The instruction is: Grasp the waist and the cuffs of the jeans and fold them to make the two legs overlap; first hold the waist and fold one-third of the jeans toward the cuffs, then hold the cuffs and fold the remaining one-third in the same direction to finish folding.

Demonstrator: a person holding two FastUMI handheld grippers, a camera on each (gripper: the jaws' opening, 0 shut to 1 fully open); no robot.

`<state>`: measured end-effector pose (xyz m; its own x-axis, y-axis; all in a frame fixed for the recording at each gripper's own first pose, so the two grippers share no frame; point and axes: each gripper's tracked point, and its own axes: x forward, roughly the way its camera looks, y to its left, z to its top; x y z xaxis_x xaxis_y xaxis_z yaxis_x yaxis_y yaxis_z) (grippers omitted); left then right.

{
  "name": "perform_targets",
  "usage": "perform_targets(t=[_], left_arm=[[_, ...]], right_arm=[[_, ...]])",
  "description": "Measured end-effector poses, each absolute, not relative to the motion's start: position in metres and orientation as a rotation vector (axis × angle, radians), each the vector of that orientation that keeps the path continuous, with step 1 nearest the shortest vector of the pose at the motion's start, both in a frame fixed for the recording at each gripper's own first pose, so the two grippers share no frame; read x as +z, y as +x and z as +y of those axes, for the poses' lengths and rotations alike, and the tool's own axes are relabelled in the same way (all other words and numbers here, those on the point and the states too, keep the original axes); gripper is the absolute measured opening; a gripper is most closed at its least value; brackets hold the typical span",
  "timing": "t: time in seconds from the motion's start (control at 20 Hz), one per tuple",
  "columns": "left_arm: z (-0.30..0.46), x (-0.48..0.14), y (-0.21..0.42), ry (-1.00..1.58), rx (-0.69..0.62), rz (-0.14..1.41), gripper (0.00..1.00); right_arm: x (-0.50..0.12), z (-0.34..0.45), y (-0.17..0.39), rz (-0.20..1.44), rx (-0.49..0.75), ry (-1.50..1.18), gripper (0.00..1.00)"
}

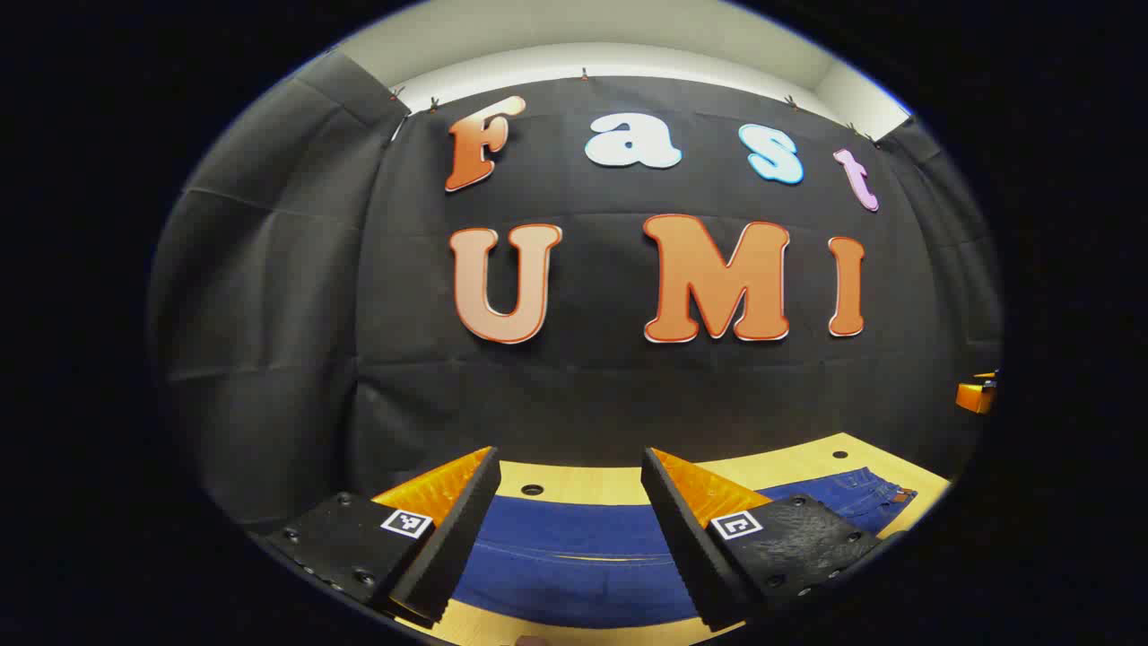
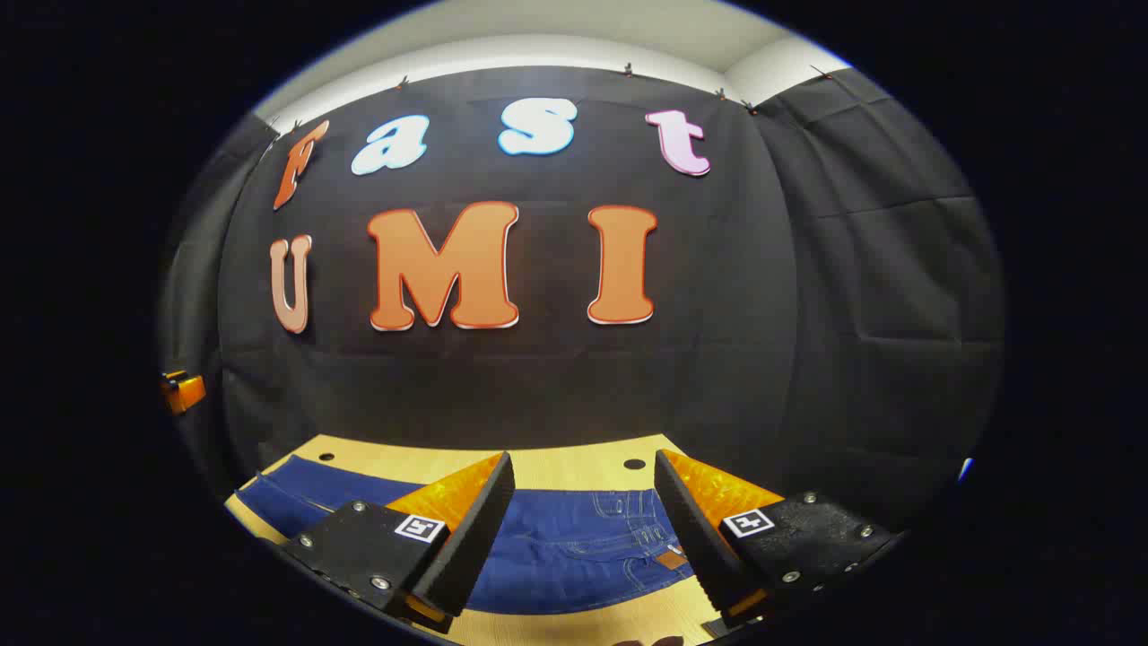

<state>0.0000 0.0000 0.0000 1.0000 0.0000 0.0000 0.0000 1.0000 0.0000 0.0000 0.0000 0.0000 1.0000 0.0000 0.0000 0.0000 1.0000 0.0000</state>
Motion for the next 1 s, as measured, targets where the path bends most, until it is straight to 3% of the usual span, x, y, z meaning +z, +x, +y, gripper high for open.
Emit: perform_targets(t=[0.05,0.1,0.5,0.95,1.0], left_arm=[[0.008,-0.005,0.000,-0.017,0.013,0.005,0.97],[0.012,-0.009,-0.002,-0.034,0.019,0.011,0.97],[0.058,-0.014,-0.001,-0.111,0.110,-0.003,0.97],[0.052,-0.005,0.002,-0.050,0.106,-0.044,0.95],[0.054,-0.006,0.002,-0.044,0.112,-0.043,0.97]], right_arm=[[-0.002,0.011,0.002,0.001,0.034,0.026,1.00],[-0.002,0.021,0.003,0.002,0.063,0.036,0.97],[-0.005,0.054,0.026,-0.008,0.105,0.112,0.97],[0.019,0.047,0.027,-0.099,0.058,-0.008,1.00],[0.015,0.047,0.028,-0.082,0.062,-0.002,0.96]])
